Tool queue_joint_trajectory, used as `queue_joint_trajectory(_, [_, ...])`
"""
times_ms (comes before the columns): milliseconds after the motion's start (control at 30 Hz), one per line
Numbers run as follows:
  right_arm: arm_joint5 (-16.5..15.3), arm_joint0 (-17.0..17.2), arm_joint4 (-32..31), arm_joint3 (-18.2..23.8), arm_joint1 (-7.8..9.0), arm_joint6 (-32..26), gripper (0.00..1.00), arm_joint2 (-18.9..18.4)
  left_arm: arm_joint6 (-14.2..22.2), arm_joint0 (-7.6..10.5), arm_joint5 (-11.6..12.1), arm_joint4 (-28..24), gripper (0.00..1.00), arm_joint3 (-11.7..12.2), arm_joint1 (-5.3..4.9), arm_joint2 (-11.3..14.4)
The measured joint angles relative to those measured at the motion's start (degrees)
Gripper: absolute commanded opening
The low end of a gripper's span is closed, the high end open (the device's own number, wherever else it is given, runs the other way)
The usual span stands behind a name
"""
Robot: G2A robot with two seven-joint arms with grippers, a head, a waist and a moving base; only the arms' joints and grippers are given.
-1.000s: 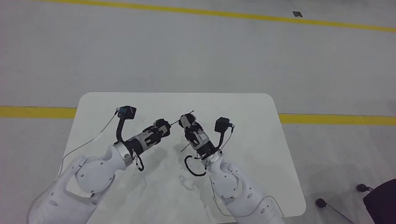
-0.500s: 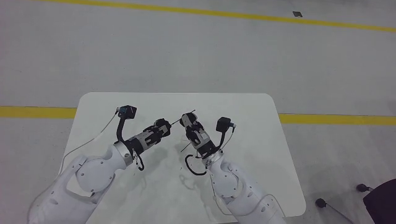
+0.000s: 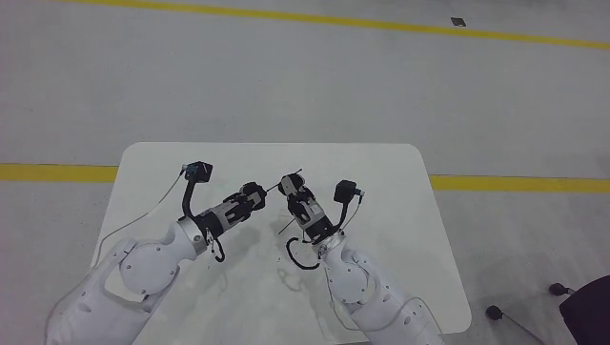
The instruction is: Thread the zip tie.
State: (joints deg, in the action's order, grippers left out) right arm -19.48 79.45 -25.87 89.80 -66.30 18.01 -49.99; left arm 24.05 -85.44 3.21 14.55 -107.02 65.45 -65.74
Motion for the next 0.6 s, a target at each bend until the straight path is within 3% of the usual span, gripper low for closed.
queue_joint_trajectory(600, [0.0,-0.7,1.8,0.3,1.42,0.5,0.0,1.3,-0.5,0.72,-0.3,-0.4,0.0,0.3,-0.12,0.9])
